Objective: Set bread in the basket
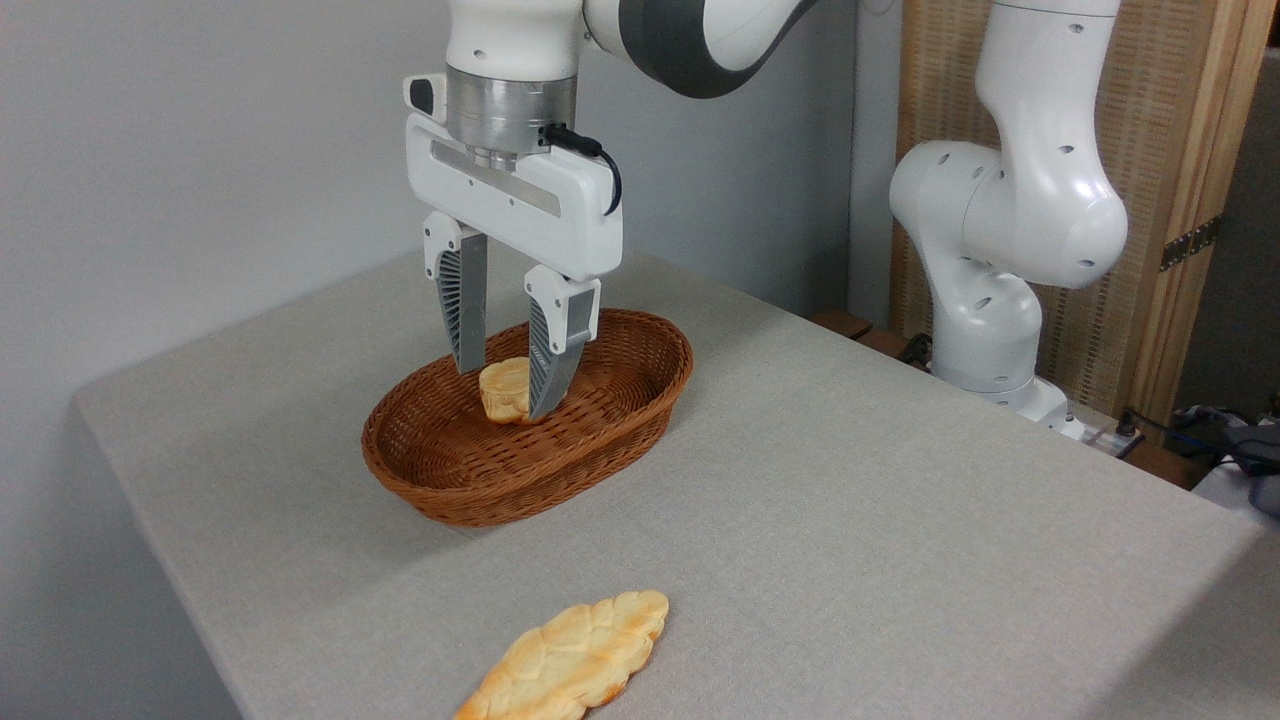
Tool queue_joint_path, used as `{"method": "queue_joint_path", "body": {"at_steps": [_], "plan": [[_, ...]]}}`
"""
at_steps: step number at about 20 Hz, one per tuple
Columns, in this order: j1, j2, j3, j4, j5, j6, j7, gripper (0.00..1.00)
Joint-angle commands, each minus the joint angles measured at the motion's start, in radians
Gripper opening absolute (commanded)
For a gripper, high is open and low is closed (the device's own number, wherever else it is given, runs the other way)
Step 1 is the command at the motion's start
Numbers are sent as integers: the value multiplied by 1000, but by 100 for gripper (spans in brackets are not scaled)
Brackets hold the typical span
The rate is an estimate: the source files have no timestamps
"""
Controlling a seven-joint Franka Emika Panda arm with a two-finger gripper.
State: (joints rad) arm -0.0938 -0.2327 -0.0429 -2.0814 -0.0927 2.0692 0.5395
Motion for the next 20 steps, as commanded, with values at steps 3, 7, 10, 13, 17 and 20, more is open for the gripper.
{"method": "queue_joint_path", "body": {"at_steps": [3,7,10,13,17,20], "plan": [[-4,1,6,9,-1,-14,-10,100],[-4,0,6,9,-1,-14,-10,100],[-4,0,8,9,-1,-14,-12,100],[-3,0,9,7,-1,-9,-10,100],[-3,3,54,3,-1,31,-1,100],[-1,12,70,-14,1,97,0,100]]}}
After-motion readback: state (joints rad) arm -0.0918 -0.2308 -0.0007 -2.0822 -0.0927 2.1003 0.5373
